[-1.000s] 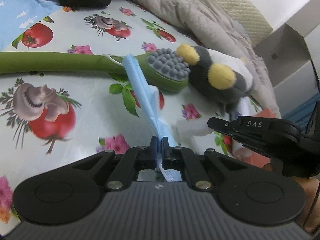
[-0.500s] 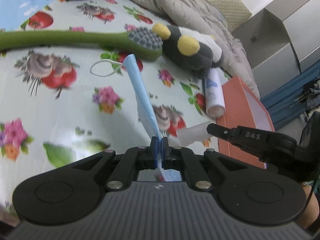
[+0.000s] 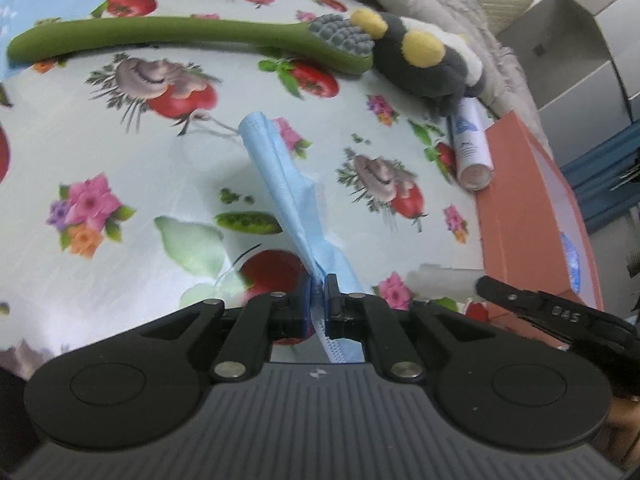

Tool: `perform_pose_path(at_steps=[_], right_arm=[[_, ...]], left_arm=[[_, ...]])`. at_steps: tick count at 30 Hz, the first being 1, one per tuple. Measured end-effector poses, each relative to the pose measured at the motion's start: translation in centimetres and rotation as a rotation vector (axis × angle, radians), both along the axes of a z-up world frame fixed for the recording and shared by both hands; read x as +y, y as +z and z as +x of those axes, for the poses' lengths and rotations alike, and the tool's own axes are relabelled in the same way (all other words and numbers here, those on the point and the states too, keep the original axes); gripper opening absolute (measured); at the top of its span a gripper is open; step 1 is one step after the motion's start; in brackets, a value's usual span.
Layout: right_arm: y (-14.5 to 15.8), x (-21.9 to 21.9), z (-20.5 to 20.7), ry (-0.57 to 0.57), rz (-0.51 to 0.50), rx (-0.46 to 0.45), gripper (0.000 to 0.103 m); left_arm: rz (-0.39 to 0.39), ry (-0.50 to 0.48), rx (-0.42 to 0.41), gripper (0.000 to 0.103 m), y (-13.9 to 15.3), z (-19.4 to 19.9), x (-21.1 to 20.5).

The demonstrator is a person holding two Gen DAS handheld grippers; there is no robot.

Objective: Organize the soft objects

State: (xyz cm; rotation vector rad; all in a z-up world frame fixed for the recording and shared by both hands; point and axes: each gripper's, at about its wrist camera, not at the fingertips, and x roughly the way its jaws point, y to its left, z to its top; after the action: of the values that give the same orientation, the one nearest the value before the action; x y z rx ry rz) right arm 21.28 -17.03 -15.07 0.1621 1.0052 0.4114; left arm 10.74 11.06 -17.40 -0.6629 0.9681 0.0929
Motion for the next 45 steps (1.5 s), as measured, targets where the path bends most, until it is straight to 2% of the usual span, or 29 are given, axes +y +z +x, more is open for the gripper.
perform_pose_path(at_steps=[1, 2, 3, 5, 6, 7, 11, 13, 19, 23, 26, 27, 31, 37, 45], right_arm=[[0.0, -0.2, -0.1, 0.001, -0.001, -0.001, 0.01], [0.1, -0.3, -0.2, 0.005, -0.005, -0.004, 0.01], [0.1, -0.4, -0.3, 0.01, -0.014, -0.007, 0.013], [0.1, -0.4, -0.5, 0.019, -0.037, -0.017, 0.027], [0.2, -0.5, -0.7, 0.023, -0.044, -0.028, 0.04], [0.2, -0.5, -0.9, 0.025, -0.046, -0.041, 0.048], [0.1, 0.2, -1.1, 0.057, -0.06, -0.089, 0.049], [-0.4, 0.9, -0.9, 0.087, -0.079, -0.112, 0.054], [-2.6, 2.6, -0.3, 0.187, -0.168, -0.112, 0.054], [-3.5, 2.9, -0.9, 0.236, -0.239, -0.146, 0.052], [-3.7, 2.8, -1.2, 0.258, -0.261, -0.164, 0.042], [-3.7, 2.8, -1.3, 0.267, -0.272, -0.169, 0.034], [-3.7, 2.4, -1.5, 0.287, -0.289, -0.168, 0.023], [-2.9, 1.1, -1.7, 0.252, -0.282, -0.171, 0.02], [-2.7, -0.7, -3.1, 0.227, -0.289, -0.162, 0.02]], left_arm=[[0.003, 0.006, 0.01, 0.023, -0.1, -0.1, -0.1], [0.005, 0.018, 0.019, 0.044, -0.1, -0.2, -0.1], [0.008, 0.029, 0.019, 0.052, -0.2, -0.3, -0.2], [0.015, 0.039, 0.006, 0.06, 0.0, -0.7, -0.4], [0.017, 0.041, 0.01, 0.063, 0.0, -0.8, -0.5], [0.019, 0.047, 0.018, 0.067, 0.0, -0.8, -0.6], [0.026, 0.083, 0.021, 0.076, -0.2, -0.8, -0.6], [0.023, 0.096, 0.022, 0.076, -0.4, -0.6, -0.8], [0.008, 0.134, 0.025, 0.078, -0.7, -0.1, -1.5], [0.029, 0.135, 0.035, 0.08, -0.8, 0.3, -2.4], [0.037, 0.135, 0.039, 0.083, -1.1, 0.6, -3.1], [0.052, 0.138, 0.049, 0.083, -1.1, 0.8, -3.4], [0.077, 0.149, 0.071, 0.083, -1.5, 1.3, -4.3], [0.121, 0.156, 0.084, 0.086, -2.0, 2.2, -5.6], [0.255, 0.141, 0.12, 0.086, -2.1, 3.3, -7.7]])
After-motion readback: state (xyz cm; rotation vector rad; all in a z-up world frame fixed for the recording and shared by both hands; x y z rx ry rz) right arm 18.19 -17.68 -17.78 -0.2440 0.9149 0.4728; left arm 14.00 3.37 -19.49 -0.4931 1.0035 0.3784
